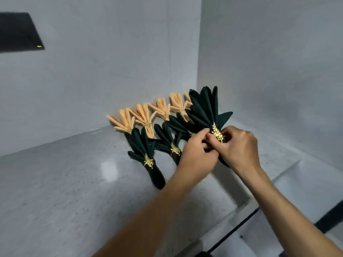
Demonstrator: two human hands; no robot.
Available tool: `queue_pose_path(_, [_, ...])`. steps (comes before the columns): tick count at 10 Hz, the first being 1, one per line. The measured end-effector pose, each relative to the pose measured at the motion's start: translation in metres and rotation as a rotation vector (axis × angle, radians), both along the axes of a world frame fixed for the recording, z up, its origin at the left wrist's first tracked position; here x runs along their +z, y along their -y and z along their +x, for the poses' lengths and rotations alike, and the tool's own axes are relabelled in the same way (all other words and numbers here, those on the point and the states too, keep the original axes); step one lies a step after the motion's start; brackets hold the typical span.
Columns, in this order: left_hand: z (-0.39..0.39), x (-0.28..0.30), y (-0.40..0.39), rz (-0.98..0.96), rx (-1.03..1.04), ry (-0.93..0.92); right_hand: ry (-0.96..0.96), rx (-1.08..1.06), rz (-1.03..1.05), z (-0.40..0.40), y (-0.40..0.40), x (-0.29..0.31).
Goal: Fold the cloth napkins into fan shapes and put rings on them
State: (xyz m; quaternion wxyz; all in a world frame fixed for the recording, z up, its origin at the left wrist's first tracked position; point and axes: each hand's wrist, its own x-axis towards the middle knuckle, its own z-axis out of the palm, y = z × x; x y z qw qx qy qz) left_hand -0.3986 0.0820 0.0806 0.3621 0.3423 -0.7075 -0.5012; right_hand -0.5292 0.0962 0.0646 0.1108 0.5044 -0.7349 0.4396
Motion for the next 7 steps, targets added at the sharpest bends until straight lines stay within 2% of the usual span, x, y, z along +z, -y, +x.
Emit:
queue_pose_path(1, [-0.078,0.002,0.039,0.236,-0.034,-0.082,-0.055,-0.051,0.018,-0.081,0.032,0.004])
queue_pose_path(3, [-0.177,-0.029,0.116,0.453,-0.053,-0.132,-0.127,-0.051,0.177,-0.187,0.116,-0.032])
queue_pose_path(4, [-0.200,-0.047,0.135,0.487,-0.011,-0.069,-0.105,-0.036,0.253,-0.208,0.139,-0.056])
queue_pose_path(5, [-0.215,-0.064,0.152,0.474,0.041,0.098,-0.070,0.008,0.303,-0.216,0.161,-0.087])
queue_pose_path(6, [-0.215,-0.055,0.148,0.371,0.055,0.134,-0.055,-0.012,0.339,-0.218,0.177,-0.089])
queue_pose_path(7, [-0.186,-0.043,0.121,0.228,-0.013,0.066,-0.035,-0.074,0.372,-0.216,0.171,-0.087])
